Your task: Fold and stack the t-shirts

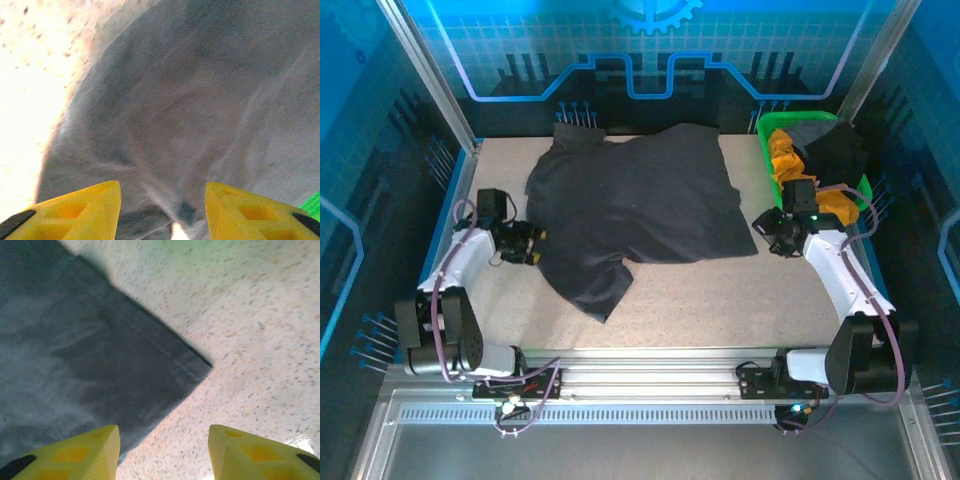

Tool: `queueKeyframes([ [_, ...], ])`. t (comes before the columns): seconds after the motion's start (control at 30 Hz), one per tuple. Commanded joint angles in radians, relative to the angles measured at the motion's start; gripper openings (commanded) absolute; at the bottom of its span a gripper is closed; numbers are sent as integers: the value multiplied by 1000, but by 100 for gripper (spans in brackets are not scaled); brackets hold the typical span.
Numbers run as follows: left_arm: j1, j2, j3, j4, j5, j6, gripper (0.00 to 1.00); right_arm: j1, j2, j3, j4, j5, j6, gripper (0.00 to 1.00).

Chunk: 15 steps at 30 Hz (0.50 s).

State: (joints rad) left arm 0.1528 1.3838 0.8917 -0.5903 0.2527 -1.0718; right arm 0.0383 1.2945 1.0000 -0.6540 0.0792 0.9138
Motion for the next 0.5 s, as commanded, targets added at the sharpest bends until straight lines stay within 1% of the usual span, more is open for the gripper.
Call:
queueKeyframes([
  [0.0,-28,-43,-50,28,6,28,45,51,-13,-20,-10,46,-59,48],
  [0.07,-54,-20,-48,45,9,18,41,73,10,-32,28,28,-68,41],
  [0.17,-121,47,-10,38,4,3,35,109,100,-17,69,10,-89,36],
  [0.23,-156,91,16,-15,-13,-3,29,120,180,5,68,-2,-98,33],
  [0.3,-173,104,26,-103,-59,-13,22,120,242,16,73,-14,-97,31],
  [0.33,-174,92,17,-132,-82,-14,21,118,263,15,85,-21,-96,32],
  [0.4,-172,31,-22,-174,-151,-18,26,115,304,26,94,-30,-100,32],
  [0.47,-165,-17,-63,-167,-162,-13,28,116,343,47,86,-27,-110,32],
])
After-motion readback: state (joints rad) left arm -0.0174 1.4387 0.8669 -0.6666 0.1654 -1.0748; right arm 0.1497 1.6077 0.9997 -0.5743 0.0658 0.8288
